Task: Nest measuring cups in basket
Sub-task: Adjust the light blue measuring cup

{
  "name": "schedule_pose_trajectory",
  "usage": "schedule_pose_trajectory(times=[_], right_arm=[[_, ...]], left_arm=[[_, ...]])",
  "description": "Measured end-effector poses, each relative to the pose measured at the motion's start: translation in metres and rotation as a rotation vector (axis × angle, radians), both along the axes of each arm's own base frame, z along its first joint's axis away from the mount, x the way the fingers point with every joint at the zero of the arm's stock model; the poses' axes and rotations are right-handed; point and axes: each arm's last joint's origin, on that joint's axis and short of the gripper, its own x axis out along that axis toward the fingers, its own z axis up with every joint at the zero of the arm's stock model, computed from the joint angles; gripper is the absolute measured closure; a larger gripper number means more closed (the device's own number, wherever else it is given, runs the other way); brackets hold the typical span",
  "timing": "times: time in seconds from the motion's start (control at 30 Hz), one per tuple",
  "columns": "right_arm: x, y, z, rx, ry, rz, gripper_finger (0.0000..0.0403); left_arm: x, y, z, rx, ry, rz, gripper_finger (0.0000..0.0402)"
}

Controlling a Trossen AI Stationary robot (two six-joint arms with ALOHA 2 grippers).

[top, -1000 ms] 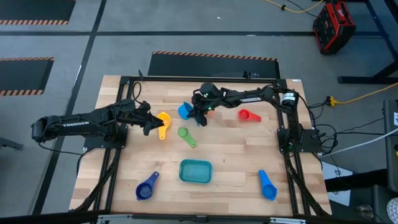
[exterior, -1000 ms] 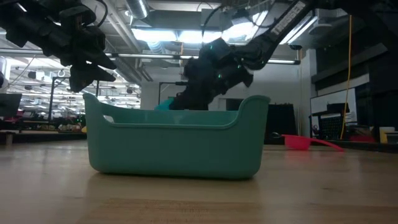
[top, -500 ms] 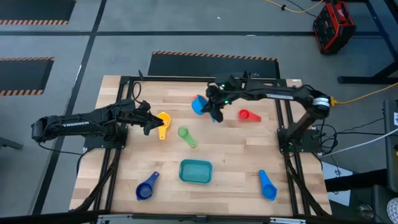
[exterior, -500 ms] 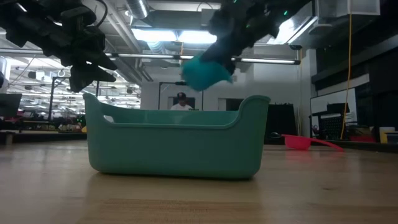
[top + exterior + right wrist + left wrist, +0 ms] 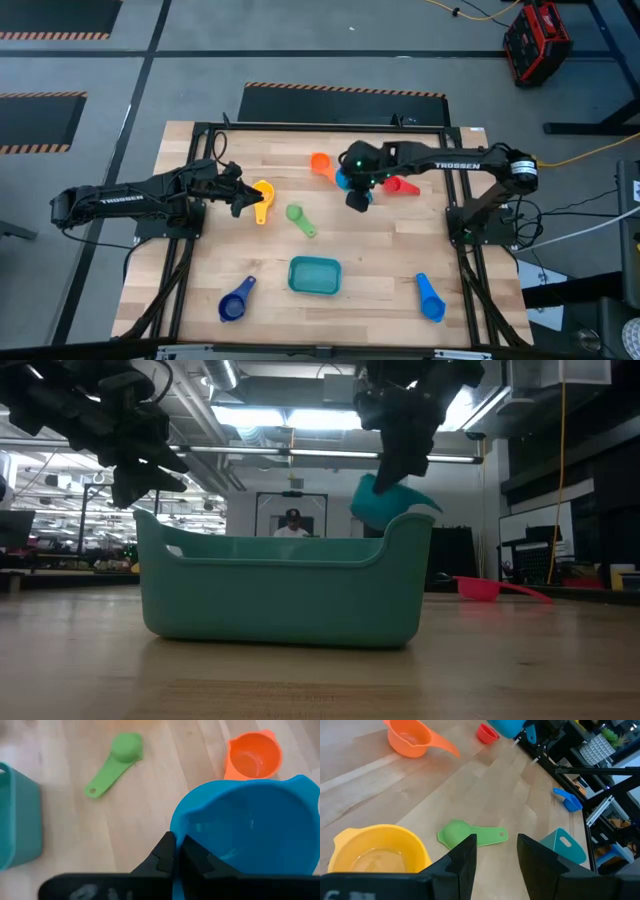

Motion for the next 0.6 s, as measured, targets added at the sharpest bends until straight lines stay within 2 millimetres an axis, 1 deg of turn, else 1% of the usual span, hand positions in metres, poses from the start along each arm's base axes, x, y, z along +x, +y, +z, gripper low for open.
schedule_pose_trajectory(times=[0.17, 0.37, 0.6], right_arm=[[0.010, 0.014, -0.017, -0.055, 0.067, 0.018, 0.0389], [0.021, 0.026, -0.044, -0.051, 0.161, 0.057, 0.0389], [0.027, 0.034, -0.062, -0.048, 0.222, 0.084, 0.0389]], left_arm=[[0.000, 0.000, 0.000, 0.000, 0.000, 0.000, 0.0268], [0.000, 0.000, 0.000, 0.000, 0.000, 0.000, 0.0268], [0.000, 0.000, 0.000, 0.000, 0.000, 0.000, 0.0268]])
